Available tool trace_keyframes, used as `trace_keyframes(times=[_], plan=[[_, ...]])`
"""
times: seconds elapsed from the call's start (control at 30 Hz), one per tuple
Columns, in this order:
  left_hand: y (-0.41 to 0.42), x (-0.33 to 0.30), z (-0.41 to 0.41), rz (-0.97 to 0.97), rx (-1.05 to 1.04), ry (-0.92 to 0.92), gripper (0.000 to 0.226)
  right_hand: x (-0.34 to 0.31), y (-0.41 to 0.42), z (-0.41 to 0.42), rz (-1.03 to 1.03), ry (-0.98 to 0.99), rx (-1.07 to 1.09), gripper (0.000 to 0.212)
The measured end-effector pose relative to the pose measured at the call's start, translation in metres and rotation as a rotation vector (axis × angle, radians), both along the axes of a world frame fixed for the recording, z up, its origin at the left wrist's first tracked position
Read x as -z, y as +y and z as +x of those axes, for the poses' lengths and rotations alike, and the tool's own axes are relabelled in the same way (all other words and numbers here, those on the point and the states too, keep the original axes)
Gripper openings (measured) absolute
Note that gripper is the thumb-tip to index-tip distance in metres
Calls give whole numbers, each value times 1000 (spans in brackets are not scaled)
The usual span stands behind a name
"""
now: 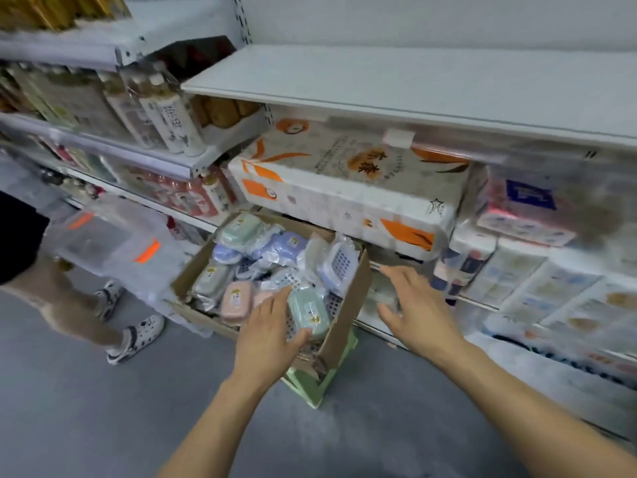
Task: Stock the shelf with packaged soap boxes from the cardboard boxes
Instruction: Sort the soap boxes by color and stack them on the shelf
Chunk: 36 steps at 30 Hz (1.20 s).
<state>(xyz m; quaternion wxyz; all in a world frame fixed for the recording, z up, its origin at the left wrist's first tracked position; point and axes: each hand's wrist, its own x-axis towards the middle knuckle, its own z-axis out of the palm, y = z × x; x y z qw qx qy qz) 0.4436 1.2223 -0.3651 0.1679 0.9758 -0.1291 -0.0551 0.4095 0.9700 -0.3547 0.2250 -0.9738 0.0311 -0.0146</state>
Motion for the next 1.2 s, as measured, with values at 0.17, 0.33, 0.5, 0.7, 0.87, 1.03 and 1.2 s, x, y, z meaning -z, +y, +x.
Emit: trace_keyframes(times=[0.17, 0.33, 0.5, 0.7, 0.87, 1.03, 1.2], plan=[[46, 35, 38, -75, -136, 205, 83, 34, 40, 59, 17, 129, -46, 63], [63, 62, 89, -182, -217, 327, 83, 70, 65, 124, 84, 263, -30, 73], [32, 91, 165, -351, -288, 389, 72, 110, 74, 176, 184, 344, 43, 99], [23, 120, 257, -199, -332, 70, 69, 147, 74, 207, 242, 380, 153, 125], [72, 128, 337, 94, -389, -20, 99, 152, 72, 216, 174, 424, 212, 112], [103, 138, 375, 130, -360, 194, 109, 146, 77, 218, 93, 421, 394, 89], [114, 128, 357, -29, -385, 212, 103, 123, 83, 200, 195, 336, 583, 55]])
